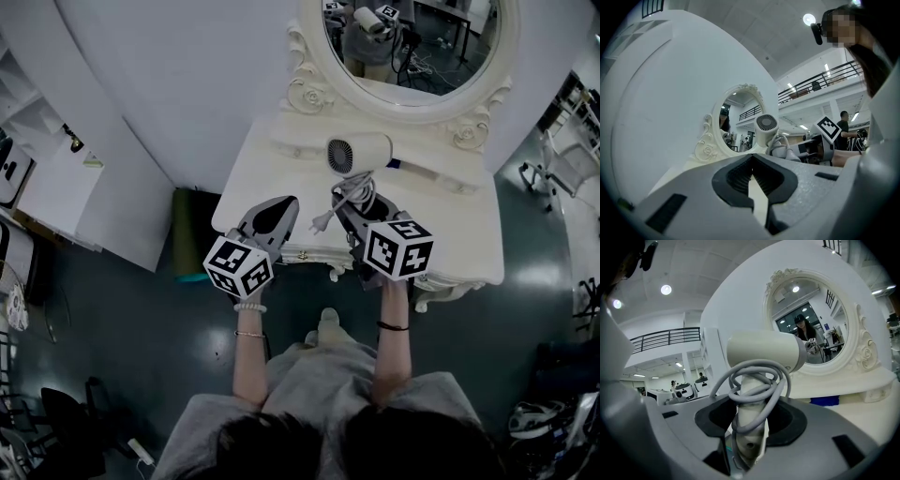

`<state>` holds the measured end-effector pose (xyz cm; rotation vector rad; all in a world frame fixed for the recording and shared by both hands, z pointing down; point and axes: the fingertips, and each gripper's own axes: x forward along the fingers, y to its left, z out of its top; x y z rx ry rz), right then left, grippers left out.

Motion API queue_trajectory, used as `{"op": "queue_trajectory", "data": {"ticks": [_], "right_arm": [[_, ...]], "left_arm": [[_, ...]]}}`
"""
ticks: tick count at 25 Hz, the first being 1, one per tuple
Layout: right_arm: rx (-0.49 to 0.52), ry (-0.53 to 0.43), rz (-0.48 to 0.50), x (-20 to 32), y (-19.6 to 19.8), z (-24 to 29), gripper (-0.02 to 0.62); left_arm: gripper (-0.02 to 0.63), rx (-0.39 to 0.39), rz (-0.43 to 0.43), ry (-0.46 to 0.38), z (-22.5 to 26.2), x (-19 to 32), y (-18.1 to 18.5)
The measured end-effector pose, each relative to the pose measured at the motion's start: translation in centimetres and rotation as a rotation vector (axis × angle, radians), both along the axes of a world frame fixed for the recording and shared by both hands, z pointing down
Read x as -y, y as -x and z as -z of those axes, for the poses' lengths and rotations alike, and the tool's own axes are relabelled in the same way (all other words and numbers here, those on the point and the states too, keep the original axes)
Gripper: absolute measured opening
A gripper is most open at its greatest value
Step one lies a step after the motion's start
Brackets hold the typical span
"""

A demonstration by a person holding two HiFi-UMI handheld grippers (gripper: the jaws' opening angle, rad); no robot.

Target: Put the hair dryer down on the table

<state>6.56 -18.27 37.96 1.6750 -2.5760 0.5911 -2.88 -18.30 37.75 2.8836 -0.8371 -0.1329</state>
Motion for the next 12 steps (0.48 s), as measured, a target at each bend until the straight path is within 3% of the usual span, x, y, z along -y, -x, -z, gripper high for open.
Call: {"op": "queue_trajectory", "data": {"ticks": [12], "right_arm": [[-0.042, 0.086, 0.118, 8.0, 0.6, -2.2, 0.186]], "left_arm": [[0.005, -0.006, 0.069, 0.039, -0.6, 7.4, 0.5]]}}
